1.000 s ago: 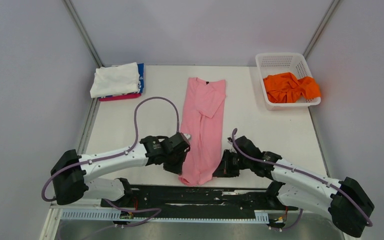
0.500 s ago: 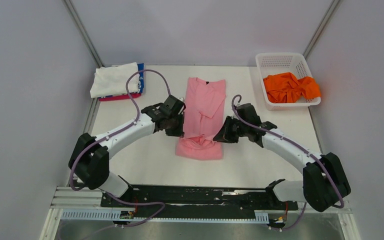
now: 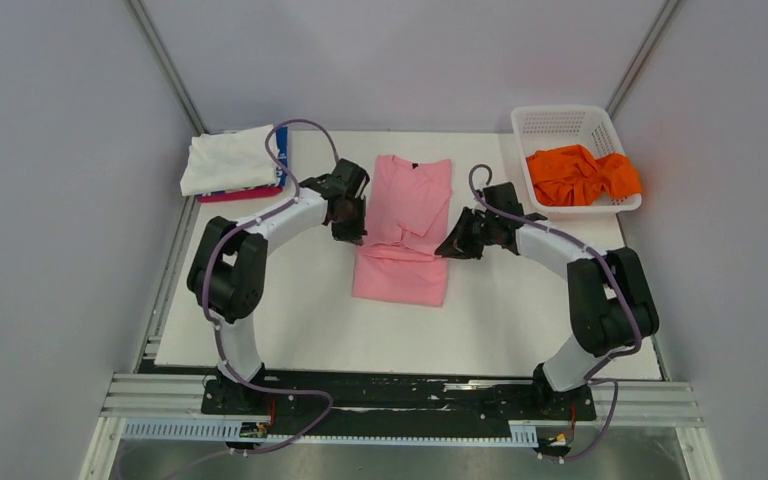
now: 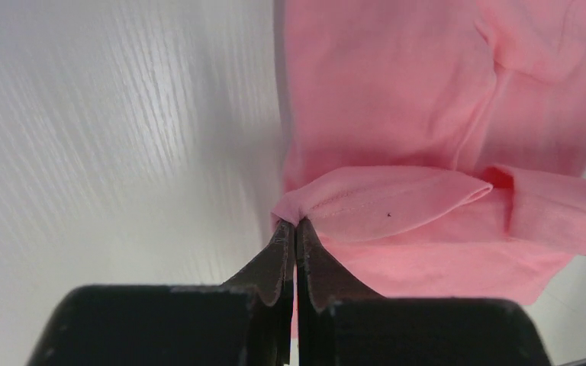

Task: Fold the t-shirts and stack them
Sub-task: Fold the folded rectangular tshirt in 1/3 of the way, then grab one side of the 2/3 rectangular tshirt with both arms

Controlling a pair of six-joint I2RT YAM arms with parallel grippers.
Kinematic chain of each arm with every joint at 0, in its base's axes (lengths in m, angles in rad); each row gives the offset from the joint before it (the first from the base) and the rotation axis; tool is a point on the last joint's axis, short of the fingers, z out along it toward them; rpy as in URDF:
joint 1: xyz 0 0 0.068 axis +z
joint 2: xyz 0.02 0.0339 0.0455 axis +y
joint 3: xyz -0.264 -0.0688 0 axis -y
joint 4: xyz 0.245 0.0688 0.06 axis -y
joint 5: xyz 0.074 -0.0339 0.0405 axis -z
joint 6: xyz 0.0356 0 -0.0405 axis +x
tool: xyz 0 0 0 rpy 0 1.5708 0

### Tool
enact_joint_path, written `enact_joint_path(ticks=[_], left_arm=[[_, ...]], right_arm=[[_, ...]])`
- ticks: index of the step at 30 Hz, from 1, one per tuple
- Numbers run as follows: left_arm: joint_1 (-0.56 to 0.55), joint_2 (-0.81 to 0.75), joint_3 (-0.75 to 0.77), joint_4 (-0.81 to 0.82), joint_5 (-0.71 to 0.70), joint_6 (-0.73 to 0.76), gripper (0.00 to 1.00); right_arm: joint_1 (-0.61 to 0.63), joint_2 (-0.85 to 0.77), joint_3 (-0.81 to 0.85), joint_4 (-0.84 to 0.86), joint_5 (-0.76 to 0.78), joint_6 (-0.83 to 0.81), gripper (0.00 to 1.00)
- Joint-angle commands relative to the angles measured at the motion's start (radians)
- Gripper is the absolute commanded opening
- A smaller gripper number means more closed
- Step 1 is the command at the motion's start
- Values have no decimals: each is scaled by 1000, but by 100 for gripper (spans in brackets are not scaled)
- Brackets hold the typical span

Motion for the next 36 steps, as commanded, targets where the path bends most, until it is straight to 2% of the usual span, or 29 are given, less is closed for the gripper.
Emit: enact_joint_path(ticks=[1, 4, 9, 11, 13, 14, 15, 17, 18, 19, 20, 22, 27, 28, 31, 36], left_arm=[[54, 49, 84, 12, 29, 37, 0], [65, 103, 126, 27, 72, 46, 0], [80, 177, 203, 39, 120, 39, 0], [97, 207, 250, 36, 136, 20, 4], [118, 244, 307, 34, 159, -2, 26], [127, 254, 351, 37, 168, -23, 40], [148, 274, 373, 40, 192, -36, 46], [183, 298, 475, 51, 243, -76, 61], [200, 304, 495, 54, 257, -95, 82], [206, 306, 523, 57, 256, -101, 91], [212, 304, 534, 54, 239, -103, 98], [215, 290, 549, 32, 209, -89, 100], [215, 182, 451, -40, 144, -50, 100], [213, 158, 420, -37, 141, -43, 100], [205, -8, 186, 32, 163, -34, 100], [136, -216, -113, 68, 156, -62, 100]], right_arm=[[-40, 59, 63, 81, -42, -31, 0], [-52, 114, 97, 101, -66, -35, 0], [-64, 212, 176, 114, -63, -1, 6], [-79, 247, 216, 114, -56, 33, 8], [-98, 280, 270, 115, -51, 82, 14], [-107, 300, 293, 115, -43, 105, 16], [-120, 312, 316, 117, -37, 128, 19], [-145, 330, 358, 122, -27, 168, 31], [-158, 332, 370, 128, -22, 186, 34], [-170, 332, 376, 130, -25, 201, 38], [-178, 329, 377, 131, -37, 205, 47], [-185, 308, 363, 127, -42, 194, 69], [-184, 191, 255, 122, -38, 101, 98], [-181, 160, 226, 118, -27, 67, 100], [-159, 67, 133, 66, 14, -16, 100], [-86, -99, -57, 23, 44, -61, 100]])
